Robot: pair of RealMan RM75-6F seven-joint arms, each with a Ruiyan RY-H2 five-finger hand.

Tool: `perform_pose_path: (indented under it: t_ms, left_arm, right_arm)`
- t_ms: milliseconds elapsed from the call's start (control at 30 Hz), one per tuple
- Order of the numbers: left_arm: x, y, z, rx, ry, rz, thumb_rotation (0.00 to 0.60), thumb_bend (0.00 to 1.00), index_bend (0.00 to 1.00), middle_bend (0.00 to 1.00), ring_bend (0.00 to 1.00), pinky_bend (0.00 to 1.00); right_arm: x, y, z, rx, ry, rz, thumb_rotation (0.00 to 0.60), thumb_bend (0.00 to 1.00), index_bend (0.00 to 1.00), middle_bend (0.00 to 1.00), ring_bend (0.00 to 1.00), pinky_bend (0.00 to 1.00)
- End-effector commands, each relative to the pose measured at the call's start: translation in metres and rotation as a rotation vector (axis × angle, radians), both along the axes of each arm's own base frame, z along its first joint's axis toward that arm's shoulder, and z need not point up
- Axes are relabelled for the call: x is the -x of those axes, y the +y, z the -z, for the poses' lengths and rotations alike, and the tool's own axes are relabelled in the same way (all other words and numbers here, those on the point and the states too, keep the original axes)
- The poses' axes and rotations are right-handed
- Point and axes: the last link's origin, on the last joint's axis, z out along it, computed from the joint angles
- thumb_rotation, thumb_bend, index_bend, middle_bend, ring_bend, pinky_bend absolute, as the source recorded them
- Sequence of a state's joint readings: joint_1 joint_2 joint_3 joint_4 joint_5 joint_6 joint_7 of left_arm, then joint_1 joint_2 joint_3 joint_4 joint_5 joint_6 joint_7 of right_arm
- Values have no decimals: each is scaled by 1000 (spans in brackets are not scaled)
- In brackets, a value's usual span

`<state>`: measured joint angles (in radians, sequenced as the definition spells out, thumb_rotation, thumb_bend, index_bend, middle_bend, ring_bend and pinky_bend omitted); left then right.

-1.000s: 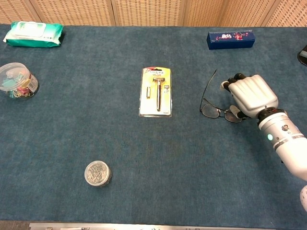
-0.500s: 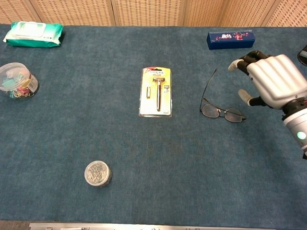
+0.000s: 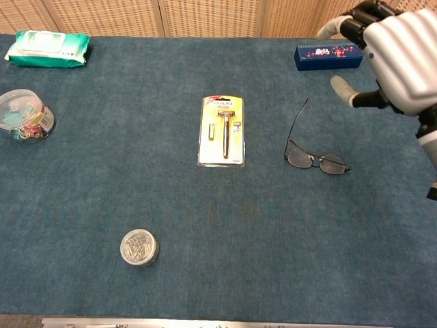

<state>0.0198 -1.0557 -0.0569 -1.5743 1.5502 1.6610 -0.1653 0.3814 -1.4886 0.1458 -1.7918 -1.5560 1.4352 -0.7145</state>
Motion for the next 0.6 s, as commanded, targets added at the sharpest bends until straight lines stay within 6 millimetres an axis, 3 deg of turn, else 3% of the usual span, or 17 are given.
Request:
perform_pose_path:
  t_ms: [33,333,600]
  left_arm:
    - [0,0,-1,-2,-3,1,600,116,449,449,366,442]
    - [2,-2,-4,1,-13,6,600,117,449,449,366,442]
    - [4,-5,-5,-2,-25,14,600,116,449,449,366,442]
  right_arm:
    - [-21,-15,6,-11,-2,-11,600,315,310,311,191,401]
    - [-47,-35,29,-47,55,1,600,314,310,311,191,401]
    - [-46,-41,49,-73,107,33,600,315,310,311,191,401]
